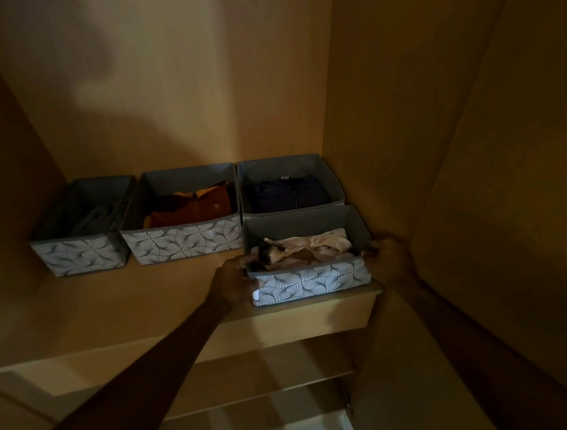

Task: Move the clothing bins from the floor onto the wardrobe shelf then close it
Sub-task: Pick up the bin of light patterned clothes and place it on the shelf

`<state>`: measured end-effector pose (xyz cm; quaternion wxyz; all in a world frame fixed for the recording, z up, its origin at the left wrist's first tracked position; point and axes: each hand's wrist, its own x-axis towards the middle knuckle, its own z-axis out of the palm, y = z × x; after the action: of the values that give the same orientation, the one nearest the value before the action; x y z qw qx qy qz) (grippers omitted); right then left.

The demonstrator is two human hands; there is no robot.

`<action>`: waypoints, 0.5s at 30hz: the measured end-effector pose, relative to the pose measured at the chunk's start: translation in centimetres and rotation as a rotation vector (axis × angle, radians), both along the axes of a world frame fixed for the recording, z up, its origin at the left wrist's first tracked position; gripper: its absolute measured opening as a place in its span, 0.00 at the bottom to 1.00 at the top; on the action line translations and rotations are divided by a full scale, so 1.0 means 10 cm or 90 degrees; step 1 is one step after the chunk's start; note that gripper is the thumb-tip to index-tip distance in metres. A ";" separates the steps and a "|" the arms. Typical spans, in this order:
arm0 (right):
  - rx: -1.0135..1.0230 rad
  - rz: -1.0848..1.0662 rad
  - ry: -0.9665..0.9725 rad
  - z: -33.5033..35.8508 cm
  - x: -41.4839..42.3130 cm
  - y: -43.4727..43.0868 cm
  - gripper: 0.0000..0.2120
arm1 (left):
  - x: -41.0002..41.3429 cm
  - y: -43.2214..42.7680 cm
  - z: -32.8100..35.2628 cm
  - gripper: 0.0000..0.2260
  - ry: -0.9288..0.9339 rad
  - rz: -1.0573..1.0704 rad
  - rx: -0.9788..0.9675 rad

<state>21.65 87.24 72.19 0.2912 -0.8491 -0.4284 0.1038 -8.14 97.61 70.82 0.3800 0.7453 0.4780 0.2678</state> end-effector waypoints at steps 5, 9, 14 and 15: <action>0.012 0.016 0.009 0.03 -0.03 -0.07 0.16 | -0.03 -0.01 -0.05 0.26 -0.013 0.001 0.009; 0.010 0.025 -0.002 0.02 -0.04 -0.09 0.16 | -0.03 0.00 -0.06 0.26 -0.025 0.002 -0.002; 0.009 0.039 0.007 -0.02 -0.06 -0.14 0.18 | -0.03 -0.08 -0.07 0.27 -0.049 0.001 -0.004; 0.009 0.043 0.010 -0.03 -0.09 -0.17 0.18 | -0.04 -0.12 -0.08 0.28 -0.054 0.006 -0.001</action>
<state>20.70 85.56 71.91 0.2965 -0.8314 -0.4552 0.1170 -8.57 96.42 70.00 0.3990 0.7308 0.4651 0.3007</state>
